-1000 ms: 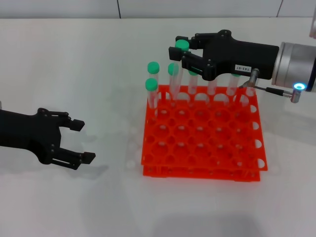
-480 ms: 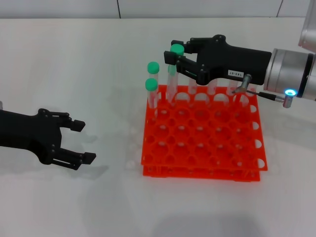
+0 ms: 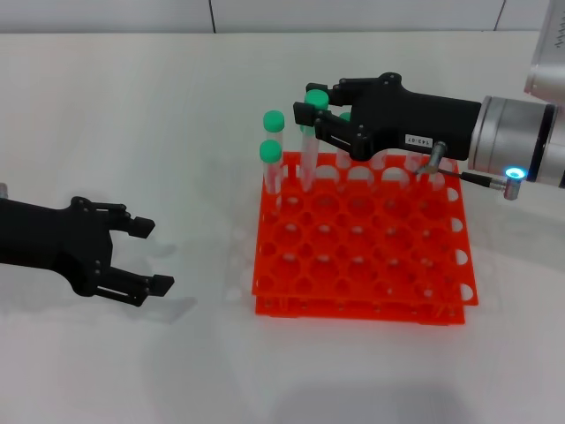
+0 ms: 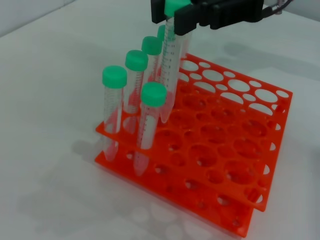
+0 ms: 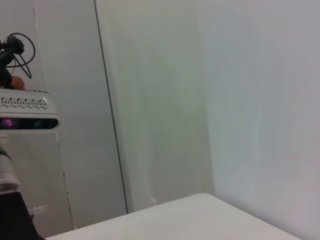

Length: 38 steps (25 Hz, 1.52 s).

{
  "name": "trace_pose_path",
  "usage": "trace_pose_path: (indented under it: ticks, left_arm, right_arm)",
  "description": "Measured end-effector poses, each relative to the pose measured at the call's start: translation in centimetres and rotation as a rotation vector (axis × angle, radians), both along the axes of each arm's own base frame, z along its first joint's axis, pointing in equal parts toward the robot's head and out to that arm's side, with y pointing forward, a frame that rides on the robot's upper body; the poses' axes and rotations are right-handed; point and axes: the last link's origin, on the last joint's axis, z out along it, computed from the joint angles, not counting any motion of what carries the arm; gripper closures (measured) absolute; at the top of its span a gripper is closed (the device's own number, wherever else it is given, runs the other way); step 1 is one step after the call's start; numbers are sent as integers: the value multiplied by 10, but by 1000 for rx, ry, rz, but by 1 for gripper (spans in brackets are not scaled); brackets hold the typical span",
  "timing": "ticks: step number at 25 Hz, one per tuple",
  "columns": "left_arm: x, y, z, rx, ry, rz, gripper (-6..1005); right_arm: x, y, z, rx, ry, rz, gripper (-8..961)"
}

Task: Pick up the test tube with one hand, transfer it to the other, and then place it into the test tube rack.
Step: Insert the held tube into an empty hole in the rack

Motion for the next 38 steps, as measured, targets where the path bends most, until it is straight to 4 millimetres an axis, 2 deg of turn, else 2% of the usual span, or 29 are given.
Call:
trace_pose_path:
  ticks: [38]
  left_arm:
    - [-1,0,-5,-10,-13,6,111]
  right_arm:
    - [14,0,-12,4,-52,-22,686]
